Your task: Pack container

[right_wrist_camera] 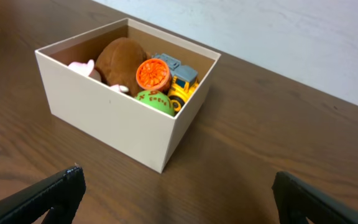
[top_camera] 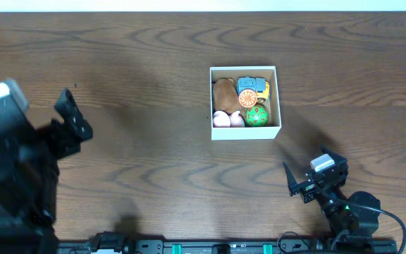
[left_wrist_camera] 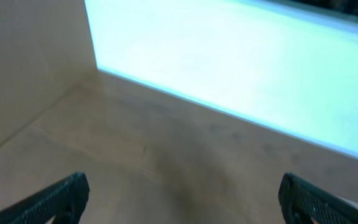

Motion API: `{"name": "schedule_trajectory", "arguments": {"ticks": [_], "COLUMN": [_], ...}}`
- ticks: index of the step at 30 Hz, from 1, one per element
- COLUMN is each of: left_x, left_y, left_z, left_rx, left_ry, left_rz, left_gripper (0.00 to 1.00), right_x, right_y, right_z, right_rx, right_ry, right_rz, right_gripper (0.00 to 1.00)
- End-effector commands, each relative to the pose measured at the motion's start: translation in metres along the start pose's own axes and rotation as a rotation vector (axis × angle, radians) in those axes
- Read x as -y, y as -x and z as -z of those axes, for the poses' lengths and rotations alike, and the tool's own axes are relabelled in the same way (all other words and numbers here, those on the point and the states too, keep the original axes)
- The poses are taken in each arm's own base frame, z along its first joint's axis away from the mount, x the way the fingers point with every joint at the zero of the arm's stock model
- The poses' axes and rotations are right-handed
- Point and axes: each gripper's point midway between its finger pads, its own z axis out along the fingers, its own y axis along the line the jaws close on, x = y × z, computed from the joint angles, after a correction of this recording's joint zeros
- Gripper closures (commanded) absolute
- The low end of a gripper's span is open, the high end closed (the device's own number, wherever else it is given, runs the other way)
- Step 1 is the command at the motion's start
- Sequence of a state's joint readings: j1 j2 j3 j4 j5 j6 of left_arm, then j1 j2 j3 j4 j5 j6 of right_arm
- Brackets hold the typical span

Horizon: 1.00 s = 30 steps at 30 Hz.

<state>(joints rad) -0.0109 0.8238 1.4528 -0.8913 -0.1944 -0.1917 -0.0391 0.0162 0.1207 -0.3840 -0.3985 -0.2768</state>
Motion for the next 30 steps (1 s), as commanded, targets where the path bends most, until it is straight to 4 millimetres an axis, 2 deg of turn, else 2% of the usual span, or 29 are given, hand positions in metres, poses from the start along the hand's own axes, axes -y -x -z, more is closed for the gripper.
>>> {"name": "schedule_trajectory", "arguments": {"ticks": [1, 4, 8, 16, 23, 30], "left_x": [-0.007, -0.005, -0.005, -0.019, -0.027, -0.032], "left_y": [-0.04, -0.072, -0.105, -0.173, -0.209, -0.233], "left_z": [-0.014, -0.024, -0.037, -0.054, -0.059, -0.066], "left_rx": [-0.029, -0.029, 0.003, 0.004, 0.05, 0.044], "left_ry": [0.005, -0.038, -0.077, -0.077, -0.089, -0.088], "left_rz": [0.007, 0.011, 0.02, 0.02, 0.03, 0.029], "left_gripper": [0.02, 0.02, 0.02, 0.02, 0.02, 0.02], "right_x": [0.002, 0.002, 0.002, 0.002, 0.002, 0.002], "right_y": [-0.001, -0.001, -0.001, -0.001, -0.001, -0.001], "right_z": [0.0, 0.0, 0.0, 0.0, 0.0, 0.0], "right_rx": [0.001, 0.001, 0.001, 0.001, 0.001, 0.001], "right_ry": [-0.013, -0.013, -0.013, -0.013, -0.013, -0.013], "right_rz": [-0.01, -0.01, -0.01, -0.01, -0.01, -0.01], "right_gripper": [0.01, 0.01, 0.01, 0.01, 0.01, 0.01]}}
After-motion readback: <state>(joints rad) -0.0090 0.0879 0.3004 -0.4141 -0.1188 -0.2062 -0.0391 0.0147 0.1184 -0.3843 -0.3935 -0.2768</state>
